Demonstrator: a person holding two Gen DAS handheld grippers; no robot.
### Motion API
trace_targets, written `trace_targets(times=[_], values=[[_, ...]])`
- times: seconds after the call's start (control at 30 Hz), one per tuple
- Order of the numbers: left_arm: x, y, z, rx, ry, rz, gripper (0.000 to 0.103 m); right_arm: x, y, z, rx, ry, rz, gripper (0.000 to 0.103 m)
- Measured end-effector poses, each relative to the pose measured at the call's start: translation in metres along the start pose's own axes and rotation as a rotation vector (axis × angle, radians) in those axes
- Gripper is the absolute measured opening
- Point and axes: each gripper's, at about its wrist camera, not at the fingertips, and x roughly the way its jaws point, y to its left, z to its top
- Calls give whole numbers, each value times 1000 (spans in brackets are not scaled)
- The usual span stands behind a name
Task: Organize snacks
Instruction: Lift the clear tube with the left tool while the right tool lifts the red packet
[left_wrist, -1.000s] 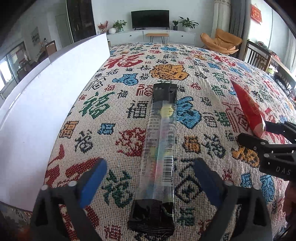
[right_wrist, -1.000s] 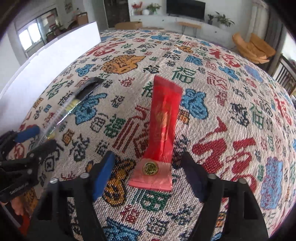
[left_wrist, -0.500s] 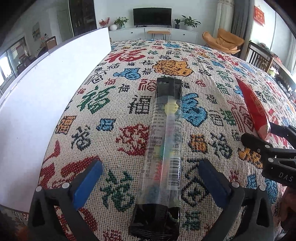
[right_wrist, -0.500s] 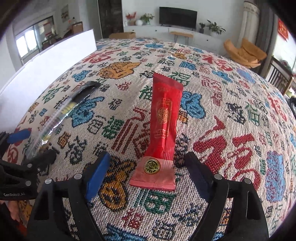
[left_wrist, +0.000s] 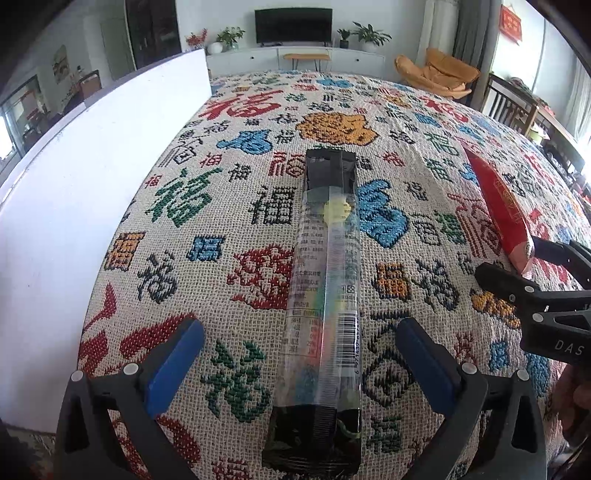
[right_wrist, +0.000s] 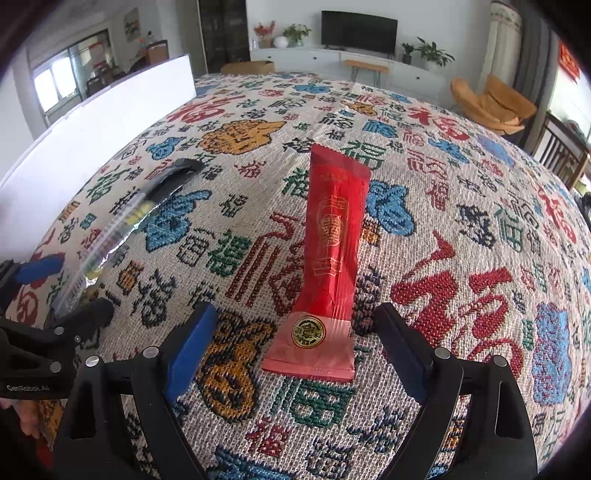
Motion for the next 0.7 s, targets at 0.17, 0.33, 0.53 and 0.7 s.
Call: trace_targets(times=[0.17, 0.33, 0.53, 0.7], values=[[-6, 13, 27, -91, 63, -134, 103, 8, -10, 33, -54, 273, 107, 89], [1, -2, 42, -19, 111, -52, 94, 2, -36, 66, 55, 300, 166, 88], [10, -6, 35, 1, 122, 8, 72, 19, -39, 66, 85, 335, 168, 84], [-3, 7, 29, -14, 72, -41, 21, 4, -41, 49, 97, 289, 172, 18]])
